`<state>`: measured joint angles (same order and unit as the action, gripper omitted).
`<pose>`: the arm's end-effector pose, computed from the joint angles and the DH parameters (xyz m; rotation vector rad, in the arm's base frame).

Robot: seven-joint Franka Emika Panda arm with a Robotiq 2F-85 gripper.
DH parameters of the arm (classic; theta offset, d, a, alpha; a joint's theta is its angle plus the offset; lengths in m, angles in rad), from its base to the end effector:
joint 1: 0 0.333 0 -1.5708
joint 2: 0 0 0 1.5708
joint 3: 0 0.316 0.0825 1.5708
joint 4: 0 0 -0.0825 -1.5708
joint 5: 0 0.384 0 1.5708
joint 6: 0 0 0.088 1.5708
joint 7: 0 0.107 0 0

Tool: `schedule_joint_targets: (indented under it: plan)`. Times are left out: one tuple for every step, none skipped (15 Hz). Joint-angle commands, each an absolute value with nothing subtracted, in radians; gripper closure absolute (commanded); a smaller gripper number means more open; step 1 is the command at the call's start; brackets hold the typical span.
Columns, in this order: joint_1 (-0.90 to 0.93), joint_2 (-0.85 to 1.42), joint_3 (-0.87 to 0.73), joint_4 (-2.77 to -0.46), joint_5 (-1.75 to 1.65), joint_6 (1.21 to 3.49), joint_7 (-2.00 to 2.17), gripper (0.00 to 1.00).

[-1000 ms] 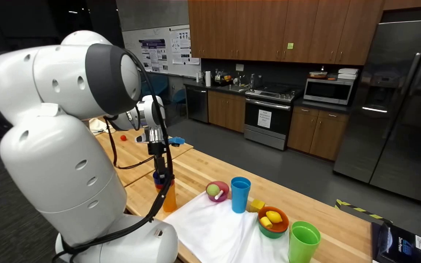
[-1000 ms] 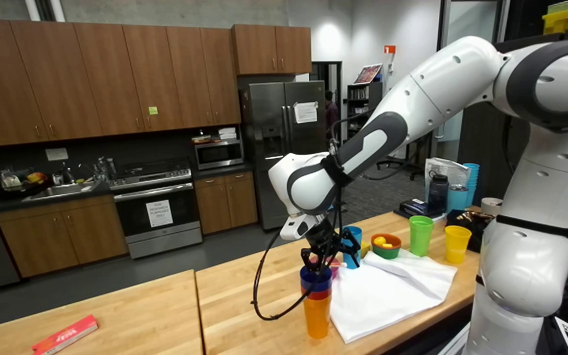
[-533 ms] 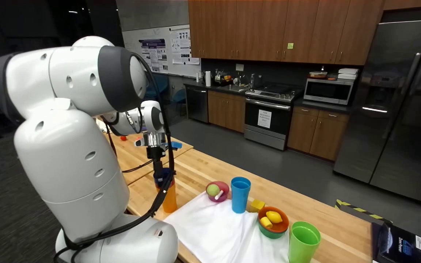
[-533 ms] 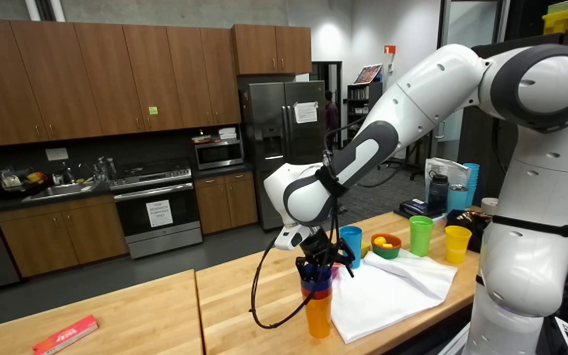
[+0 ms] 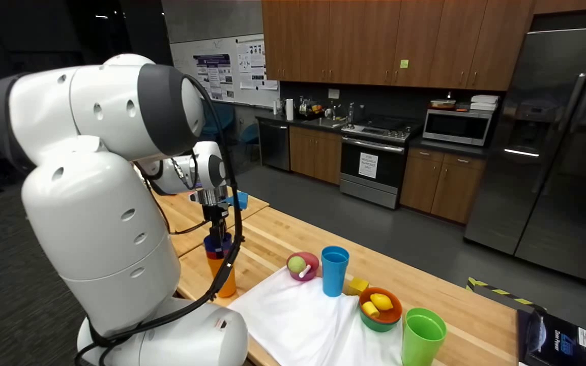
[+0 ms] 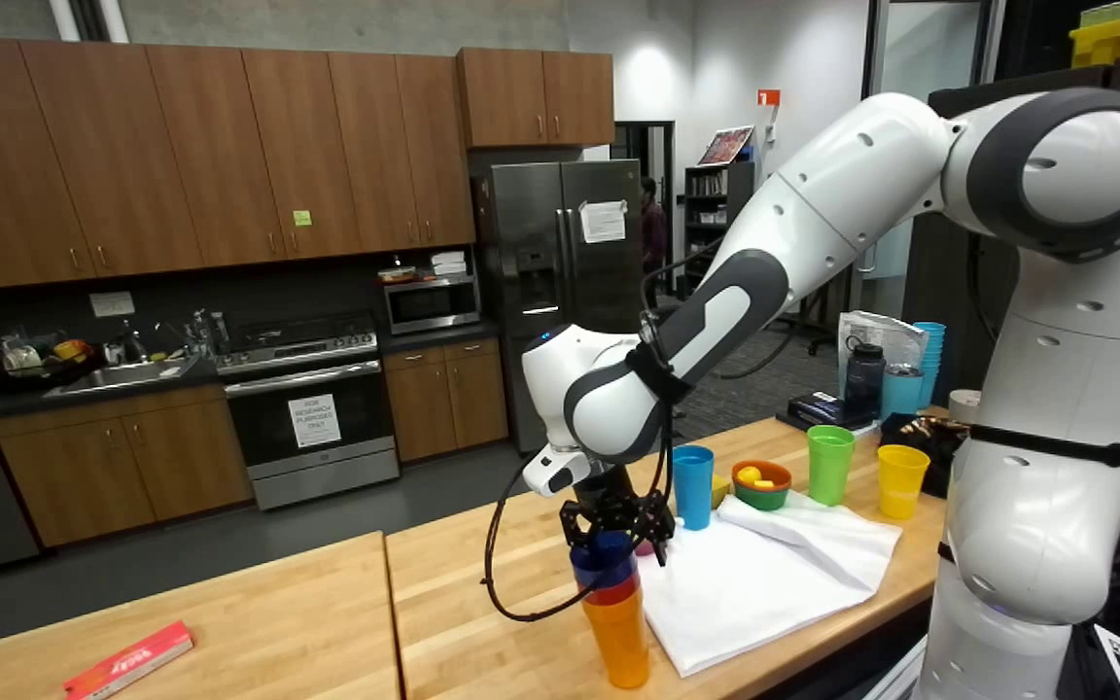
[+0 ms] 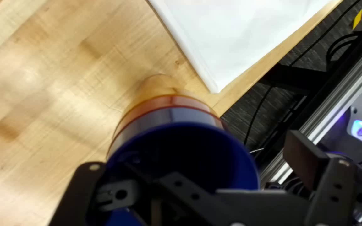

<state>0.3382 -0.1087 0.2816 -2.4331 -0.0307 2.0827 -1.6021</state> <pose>0.3628 0.2559 0.3267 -1.3362 -2.7429 0.3725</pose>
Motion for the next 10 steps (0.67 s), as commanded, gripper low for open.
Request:
schedule_joint_targets:
  plan:
    - [0.338, -0.142, 0.295, -2.489, -0.056, 2.188, -1.473, 0.00]
    - [0.339, -0.144, 0.297, -2.499, -0.064, 2.212, -1.444, 0.00]
    - [0.339, -0.154, 0.299, -2.514, -0.077, 2.232, -1.418, 0.00]
    - [0.340, -0.156, 0.302, -2.523, -0.095, 2.248, -1.394, 0.25]
    - [0.341, -0.154, 0.303, -2.527, -0.102, 2.258, -1.372, 0.27]
    - [0.341, -0.153, 0.302, -2.530, -0.104, 2.259, -1.359, 0.32]
    - [0.341, -0.154, 0.300, -2.532, -0.102, 2.258, -1.349, 0.39]
    - [0.342, -0.155, 0.301, -2.532, -0.106, 2.259, -1.331, 0.48]
    - [0.343, -0.158, 0.300, -2.535, -0.107, 2.258, -1.323, 0.55]
    - [0.343, -0.162, 0.300, -2.538, -0.109, 2.257, -1.313, 0.65]
